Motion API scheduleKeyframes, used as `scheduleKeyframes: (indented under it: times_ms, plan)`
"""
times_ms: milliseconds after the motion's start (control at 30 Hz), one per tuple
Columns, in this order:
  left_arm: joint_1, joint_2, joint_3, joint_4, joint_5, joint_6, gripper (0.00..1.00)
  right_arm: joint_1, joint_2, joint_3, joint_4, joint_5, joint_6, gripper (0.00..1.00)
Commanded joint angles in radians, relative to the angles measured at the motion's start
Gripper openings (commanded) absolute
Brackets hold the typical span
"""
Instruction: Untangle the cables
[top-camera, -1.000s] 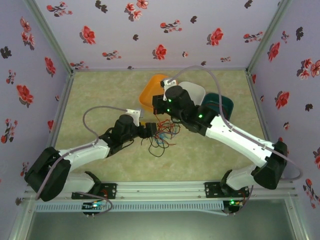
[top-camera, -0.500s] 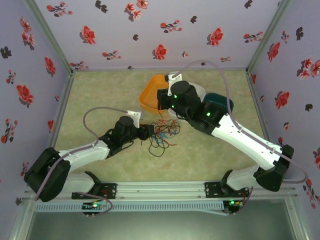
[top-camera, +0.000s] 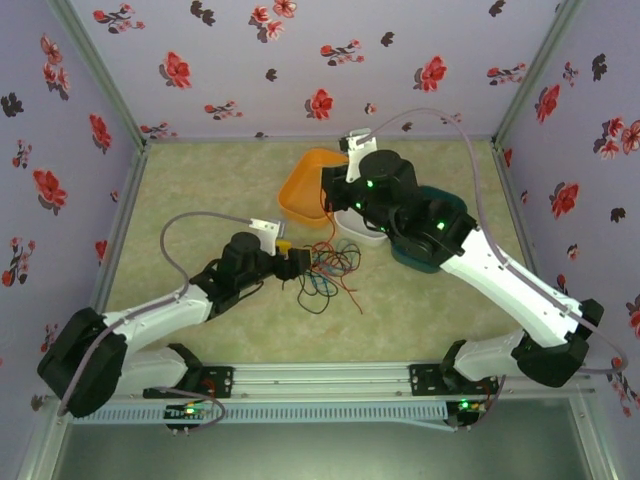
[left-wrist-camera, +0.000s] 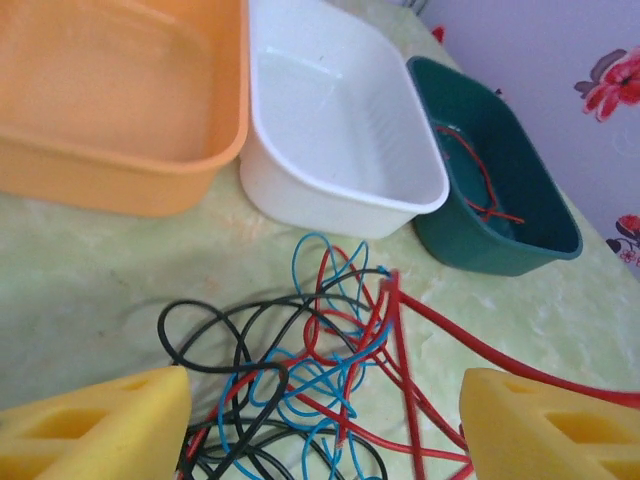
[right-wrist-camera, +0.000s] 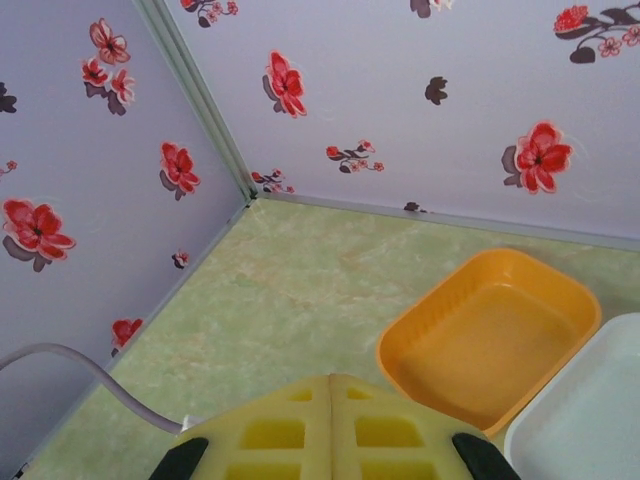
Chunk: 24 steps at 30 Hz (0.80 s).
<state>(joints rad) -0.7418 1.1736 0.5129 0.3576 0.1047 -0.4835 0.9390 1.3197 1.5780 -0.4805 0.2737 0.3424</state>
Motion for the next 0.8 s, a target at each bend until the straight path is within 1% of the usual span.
scheduleKeyframes:
  times_ms: [0,167,267,433,500,767]
  plan:
    - [-0.007,-0.038,0.013,-0.023,-0.029,0.062,0.81,0.006,-0.028,0.065,-0.037,0.023,-0.05,0.0]
    - [-0.007,-0.033,0.02,-0.039,-0.038,0.06,0.95,0.007,-0.032,0.111,-0.039,0.037,-0.079,0.0]
    - [-0.01,-0.007,0.033,-0.045,-0.045,0.044,1.0,0.007,-0.026,0.142,-0.04,0.023,-0.087,0.0]
    - [-0.042,0.02,0.044,-0.019,-0.047,0.057,1.0,0.006,-0.021,0.19,-0.037,0.008,-0.112,0.0]
    - [-0.055,0.031,0.047,-0.019,-0.07,0.063,1.0,0.006,-0.021,0.21,-0.034,0.005,-0.127,0.0]
    - [-0.064,0.038,0.059,-0.007,-0.117,0.053,1.0,0.007,-0.026,0.282,-0.032,-0.02,-0.158,0.0]
